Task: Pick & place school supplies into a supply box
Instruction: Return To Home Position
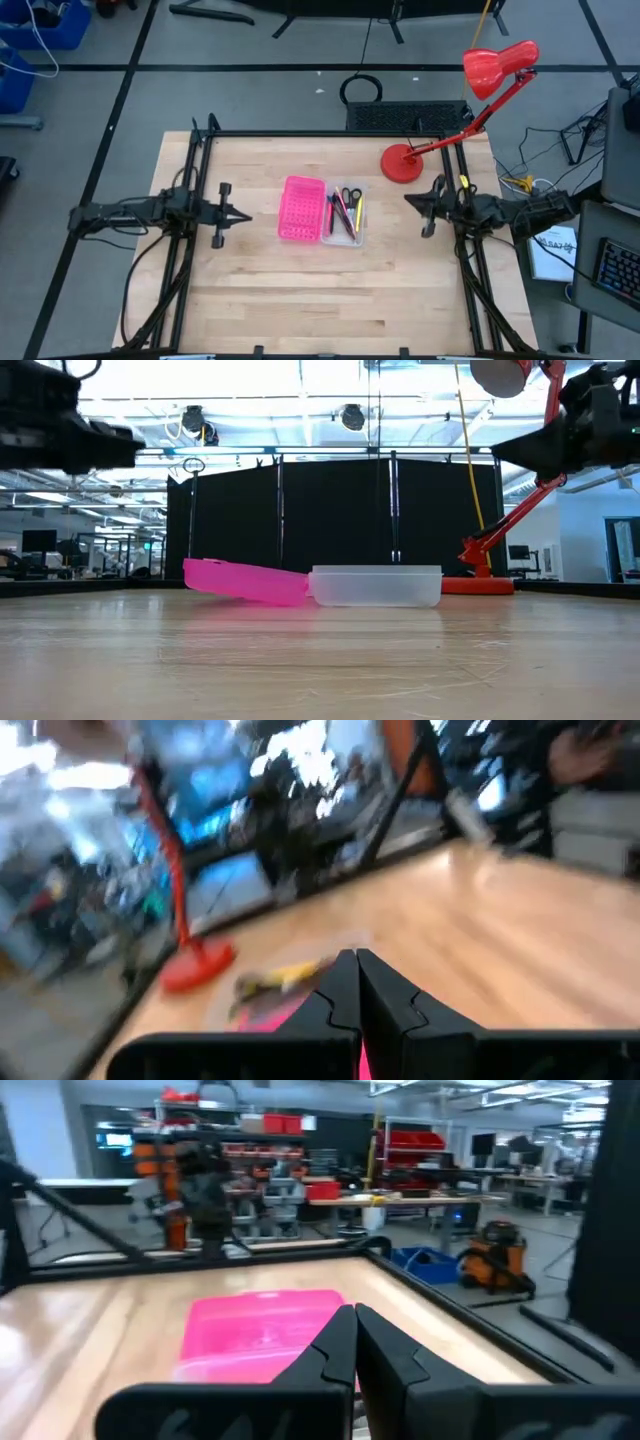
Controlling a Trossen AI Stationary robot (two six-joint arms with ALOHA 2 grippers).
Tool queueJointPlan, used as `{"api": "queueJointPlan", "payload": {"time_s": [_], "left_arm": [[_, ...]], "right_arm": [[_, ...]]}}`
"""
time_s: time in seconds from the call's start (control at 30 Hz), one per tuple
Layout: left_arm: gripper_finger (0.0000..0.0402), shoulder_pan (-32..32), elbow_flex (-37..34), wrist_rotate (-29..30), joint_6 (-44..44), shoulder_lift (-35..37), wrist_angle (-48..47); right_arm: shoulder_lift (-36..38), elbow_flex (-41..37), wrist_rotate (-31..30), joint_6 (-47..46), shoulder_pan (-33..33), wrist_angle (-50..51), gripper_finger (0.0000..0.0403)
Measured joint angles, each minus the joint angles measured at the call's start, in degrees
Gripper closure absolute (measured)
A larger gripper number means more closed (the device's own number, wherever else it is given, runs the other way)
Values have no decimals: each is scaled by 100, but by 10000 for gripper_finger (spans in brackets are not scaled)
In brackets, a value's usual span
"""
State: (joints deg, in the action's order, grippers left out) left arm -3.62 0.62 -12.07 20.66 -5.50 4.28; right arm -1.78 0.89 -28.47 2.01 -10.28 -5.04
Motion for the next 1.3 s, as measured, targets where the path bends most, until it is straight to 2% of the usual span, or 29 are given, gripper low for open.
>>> {"api": "queueJointPlan", "payload": {"time_s": [0.07,0.2,0.43,0.53,0.67,1.0,1.13,1.3], "left_arm": [[401,-144,0,-377,48,2,375],[401,-486,0,-588,133,0,709],[401,-949,0,-730,-232,-11,-10],[401,-964,7,-494,-321,-67,-105],[401,-953,7,-441,-328,-128,-114],[392,-953,7,-417,-388,-169,-132],[385,-953,7,-201,-470,-175,-152],[393,-953,4,-138,-538,-175,-134]], "right_arm": [[-4,0,341,-25,183,-4,403],[-2,-2,841,98,488,-15,403],[-85,-2,1630,-145,732,197,403],[-169,-2,1645,-222,732,203,403],[-251,-2,1474,-236,734,191,403],[-285,-4,1480,132,732,-71,403],[-284,-4,1480,339,732,-72,403],[-284,-4,1480,327,732,-75,403]]}}
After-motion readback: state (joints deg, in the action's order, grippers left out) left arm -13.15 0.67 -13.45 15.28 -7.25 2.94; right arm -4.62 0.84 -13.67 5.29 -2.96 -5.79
